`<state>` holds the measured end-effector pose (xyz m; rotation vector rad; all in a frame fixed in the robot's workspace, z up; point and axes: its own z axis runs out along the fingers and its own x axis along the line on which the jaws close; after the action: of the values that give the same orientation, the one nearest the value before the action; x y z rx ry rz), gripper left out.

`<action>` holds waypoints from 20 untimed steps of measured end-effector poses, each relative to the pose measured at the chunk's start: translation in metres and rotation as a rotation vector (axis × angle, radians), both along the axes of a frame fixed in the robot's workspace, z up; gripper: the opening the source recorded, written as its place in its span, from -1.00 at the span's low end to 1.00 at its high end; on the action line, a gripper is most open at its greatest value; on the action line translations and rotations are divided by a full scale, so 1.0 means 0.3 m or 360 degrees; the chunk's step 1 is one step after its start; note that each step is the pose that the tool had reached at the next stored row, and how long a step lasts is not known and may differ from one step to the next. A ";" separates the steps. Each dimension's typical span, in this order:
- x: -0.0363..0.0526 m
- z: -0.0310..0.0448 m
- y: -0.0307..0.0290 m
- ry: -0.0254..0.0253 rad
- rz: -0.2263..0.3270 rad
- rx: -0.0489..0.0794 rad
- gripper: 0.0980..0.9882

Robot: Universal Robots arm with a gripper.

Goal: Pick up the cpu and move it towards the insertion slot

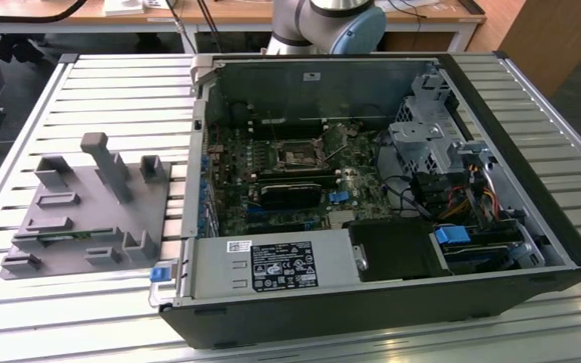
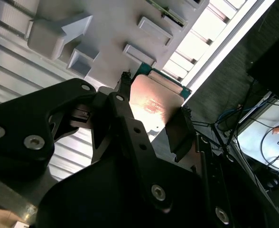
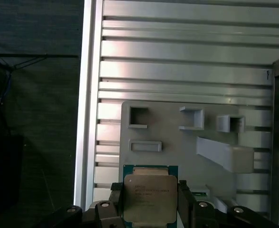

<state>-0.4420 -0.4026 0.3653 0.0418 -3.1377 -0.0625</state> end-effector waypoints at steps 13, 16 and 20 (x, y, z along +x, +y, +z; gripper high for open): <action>0.000 0.059 0.002 0.00001 0.0000 -0.0001 0.00; 0.000 0.073 0.003 -0.00001 0.0000 -0.0001 0.00; 0.000 0.092 0.004 0.00001 0.0000 -0.0002 0.00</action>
<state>-0.4420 -0.4016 0.3929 0.0418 -3.1376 -0.0610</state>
